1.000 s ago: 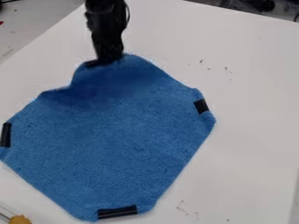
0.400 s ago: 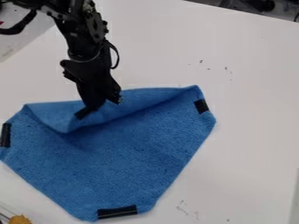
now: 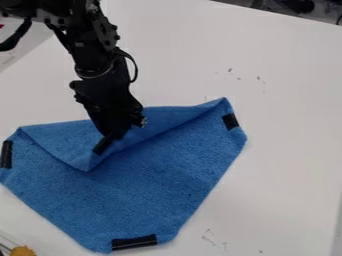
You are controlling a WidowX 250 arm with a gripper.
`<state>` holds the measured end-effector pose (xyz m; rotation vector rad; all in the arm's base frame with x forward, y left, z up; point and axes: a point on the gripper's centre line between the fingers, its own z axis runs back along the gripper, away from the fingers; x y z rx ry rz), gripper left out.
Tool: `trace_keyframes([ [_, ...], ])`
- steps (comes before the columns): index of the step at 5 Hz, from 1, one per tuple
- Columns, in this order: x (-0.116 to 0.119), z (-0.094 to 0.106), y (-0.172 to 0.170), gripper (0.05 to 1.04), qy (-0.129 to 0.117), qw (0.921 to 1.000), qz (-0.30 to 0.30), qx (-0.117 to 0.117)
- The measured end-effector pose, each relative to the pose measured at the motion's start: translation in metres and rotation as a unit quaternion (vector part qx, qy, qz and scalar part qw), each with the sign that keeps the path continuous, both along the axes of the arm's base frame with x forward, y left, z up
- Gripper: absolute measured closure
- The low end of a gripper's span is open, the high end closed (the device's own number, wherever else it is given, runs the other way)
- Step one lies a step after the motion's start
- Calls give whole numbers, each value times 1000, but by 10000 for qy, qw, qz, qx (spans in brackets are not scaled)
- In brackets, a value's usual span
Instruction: Fold right top to bottom the lelf
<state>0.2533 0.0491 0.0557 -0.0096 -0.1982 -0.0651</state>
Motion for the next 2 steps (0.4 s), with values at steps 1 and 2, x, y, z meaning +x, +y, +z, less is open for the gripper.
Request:
trace_keyframes([
  [1, -14, 9, -24, 271, 60, 9999, 20, -146],
  [2, -21, 15, -31, 79, -145, 9999, 42, 14],
])
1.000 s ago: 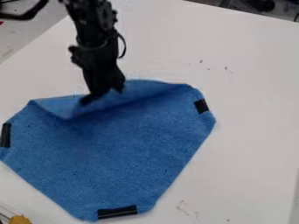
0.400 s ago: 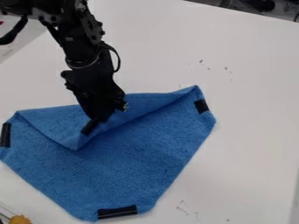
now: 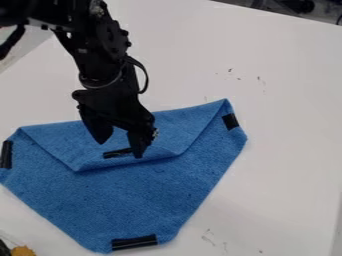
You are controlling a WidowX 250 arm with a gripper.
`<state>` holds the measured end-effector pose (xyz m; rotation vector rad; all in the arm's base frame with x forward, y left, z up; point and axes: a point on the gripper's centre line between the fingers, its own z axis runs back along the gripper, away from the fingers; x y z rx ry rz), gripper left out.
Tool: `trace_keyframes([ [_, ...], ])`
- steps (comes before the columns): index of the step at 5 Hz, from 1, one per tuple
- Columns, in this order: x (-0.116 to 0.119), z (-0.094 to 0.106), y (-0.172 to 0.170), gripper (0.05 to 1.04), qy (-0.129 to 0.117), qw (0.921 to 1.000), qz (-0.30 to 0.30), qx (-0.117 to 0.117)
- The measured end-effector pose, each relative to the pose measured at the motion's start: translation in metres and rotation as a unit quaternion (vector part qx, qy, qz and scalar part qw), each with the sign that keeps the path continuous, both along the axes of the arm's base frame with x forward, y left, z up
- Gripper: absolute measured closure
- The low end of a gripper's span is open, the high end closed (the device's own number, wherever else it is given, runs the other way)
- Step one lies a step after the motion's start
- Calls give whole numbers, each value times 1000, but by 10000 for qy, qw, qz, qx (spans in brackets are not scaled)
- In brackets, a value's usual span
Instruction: Fold right top to bottom the lelf
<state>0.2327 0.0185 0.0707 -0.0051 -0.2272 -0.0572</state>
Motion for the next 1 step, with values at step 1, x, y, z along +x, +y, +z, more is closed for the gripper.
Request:
trace_keyframes([
  [1, 0, 0, 2, 79, -52, 9999, -43, 91],
])
